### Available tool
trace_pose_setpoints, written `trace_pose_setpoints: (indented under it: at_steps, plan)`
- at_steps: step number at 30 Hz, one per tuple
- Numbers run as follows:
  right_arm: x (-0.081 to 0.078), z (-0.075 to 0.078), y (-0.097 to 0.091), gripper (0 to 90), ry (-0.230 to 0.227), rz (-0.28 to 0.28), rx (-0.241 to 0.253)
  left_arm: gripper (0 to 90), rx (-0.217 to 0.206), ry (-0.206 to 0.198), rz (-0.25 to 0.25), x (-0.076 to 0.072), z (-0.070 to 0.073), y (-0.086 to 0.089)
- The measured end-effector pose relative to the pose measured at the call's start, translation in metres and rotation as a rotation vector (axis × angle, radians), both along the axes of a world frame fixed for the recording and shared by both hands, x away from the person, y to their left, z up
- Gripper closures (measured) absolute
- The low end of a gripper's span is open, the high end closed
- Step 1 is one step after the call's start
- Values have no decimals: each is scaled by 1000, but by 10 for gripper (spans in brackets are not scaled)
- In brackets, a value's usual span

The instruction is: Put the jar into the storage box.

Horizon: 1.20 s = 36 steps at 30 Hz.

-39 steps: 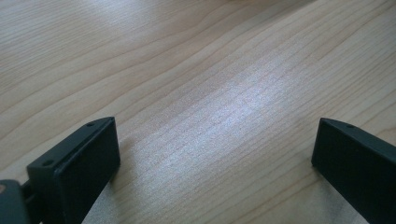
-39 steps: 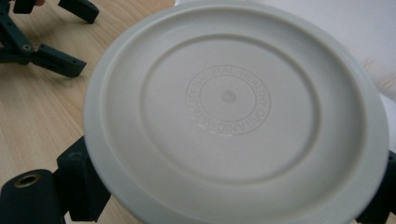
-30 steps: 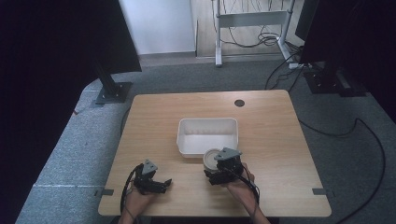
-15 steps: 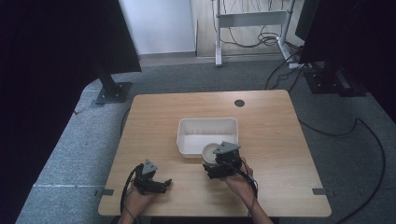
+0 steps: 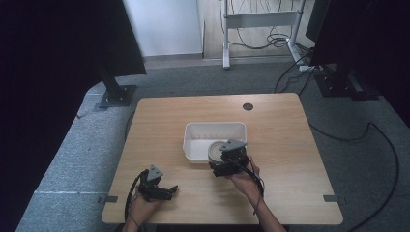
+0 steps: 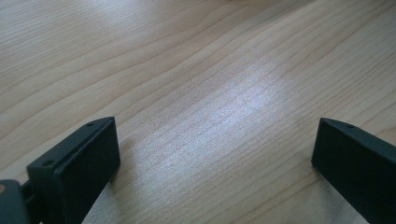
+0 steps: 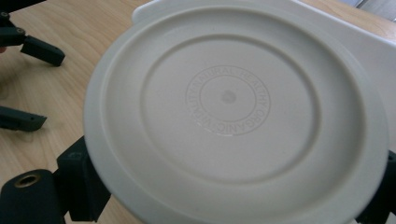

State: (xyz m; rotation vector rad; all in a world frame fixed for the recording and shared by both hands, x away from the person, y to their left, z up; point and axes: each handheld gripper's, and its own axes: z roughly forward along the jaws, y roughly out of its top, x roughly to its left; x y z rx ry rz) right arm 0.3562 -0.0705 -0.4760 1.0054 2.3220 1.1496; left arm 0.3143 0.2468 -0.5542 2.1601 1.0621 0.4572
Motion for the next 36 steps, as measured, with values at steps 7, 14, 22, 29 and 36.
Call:
trace_pose_setpoints:
  at_steps: [7,14,22,29,36]
  plan:
    - [9,1,3,92,-5,-15,-1,6,0,0,0,0,0,0]
    - [19,3,7,92,-11,-36,-3,6,3,1,-2,0,0,0]
    - [31,1,11,92,-11,-59,-10,6,4,1,-2,0,0,0]
    - [41,-2,14,92,-6,-79,-13,6,4,1,-3,0,0,0]
    - [49,-8,21,92,-6,-97,-35,6,3,1,-2,0,0,0]
